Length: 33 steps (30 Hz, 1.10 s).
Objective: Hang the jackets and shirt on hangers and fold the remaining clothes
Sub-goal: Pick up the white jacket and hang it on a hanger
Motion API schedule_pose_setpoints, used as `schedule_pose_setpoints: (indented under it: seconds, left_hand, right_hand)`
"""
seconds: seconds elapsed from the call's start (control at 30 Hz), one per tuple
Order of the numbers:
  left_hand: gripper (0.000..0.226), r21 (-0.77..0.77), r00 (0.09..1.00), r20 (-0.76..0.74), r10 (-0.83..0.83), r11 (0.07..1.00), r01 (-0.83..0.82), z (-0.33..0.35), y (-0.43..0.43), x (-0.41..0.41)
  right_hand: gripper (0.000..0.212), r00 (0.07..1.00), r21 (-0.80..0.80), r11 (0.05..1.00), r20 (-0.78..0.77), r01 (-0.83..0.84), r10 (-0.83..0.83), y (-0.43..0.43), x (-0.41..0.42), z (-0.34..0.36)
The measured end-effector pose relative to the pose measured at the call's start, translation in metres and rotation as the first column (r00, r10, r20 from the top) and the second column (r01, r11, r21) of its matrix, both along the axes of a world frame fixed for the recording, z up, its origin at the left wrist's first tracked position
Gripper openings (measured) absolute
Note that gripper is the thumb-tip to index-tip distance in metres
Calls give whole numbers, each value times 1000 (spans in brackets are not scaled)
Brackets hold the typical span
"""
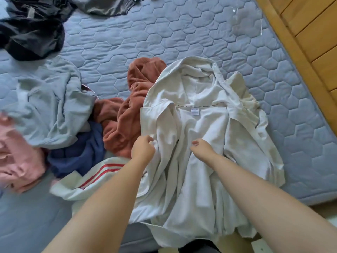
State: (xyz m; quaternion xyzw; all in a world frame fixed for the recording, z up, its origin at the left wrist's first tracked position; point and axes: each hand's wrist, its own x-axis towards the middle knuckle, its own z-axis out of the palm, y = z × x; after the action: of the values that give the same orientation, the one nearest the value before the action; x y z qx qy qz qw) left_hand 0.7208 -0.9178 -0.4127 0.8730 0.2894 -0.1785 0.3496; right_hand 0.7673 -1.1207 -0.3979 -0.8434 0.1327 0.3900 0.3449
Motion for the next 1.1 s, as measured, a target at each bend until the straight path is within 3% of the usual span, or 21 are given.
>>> schedule_pose_setpoints:
  seconds: [0.1,0.23,0.37,0.43,0.5,0.57,0.63,0.7,0.77,0.87,0.97,1.03,1.1]
  left_hand:
    - [34,6,993,-120,13,1000,-13,-18,25,-41]
    - [29,-77,968,-232,-100,993,84,-40,52,-85]
    - [20,-255,919,-263,-295,940,228,-59,68,-133]
    - [35,-86,824,-268,-500,864,496,-70,75,-154]
    - [51,164,715,-300,-631,704,691,-78,81,-168]
    - [59,292,690,-298,-659,625,724,-82,85,-176]
    - [61,365,703,-298,-646,603,709,-86,88,-181]
    - [60,376,749,-306,-588,648,662,-87,91,-184]
    - [45,304,778,-305,-549,718,626,-84,95,-185]
    - [24,146,751,-265,-605,745,651,-76,98,-181]
    - [17,-150,825,-123,-551,832,533,-53,77,-173]
    - [24,-472,848,-93,-522,773,424,-32,53,-163]
    - [54,-707,818,-143,-558,636,310,-18,30,-159]
  right_hand:
    - [36,1000,31,1000,-13,-4,5,28,-43,-11]
    - [26,999,88,995,15,37,-39,70,-85,-30]
    - [13,973,61,991,194,120,-129,104,-111,-39]
    - [7,933,-9,990,336,140,-129,117,-118,-41]
    - [21,909,-109,988,414,109,-54,130,-121,-46]
    - [42,915,-257,966,391,3,101,142,-122,-54]
    - [59,931,-414,906,291,-84,220,146,-122,-64]
    - [46,953,-481,875,232,-60,193,141,-121,-68]
    - [17,970,-393,919,216,-14,108,133,-117,-68]
    - [30,982,-68,990,151,121,-110,125,-107,-60]
    - [29,922,229,903,51,364,-385,110,-84,-32]
    - [25,829,317,801,73,507,-554,87,-70,-18]
    - [34,817,224,827,160,516,-554,61,-69,-21]
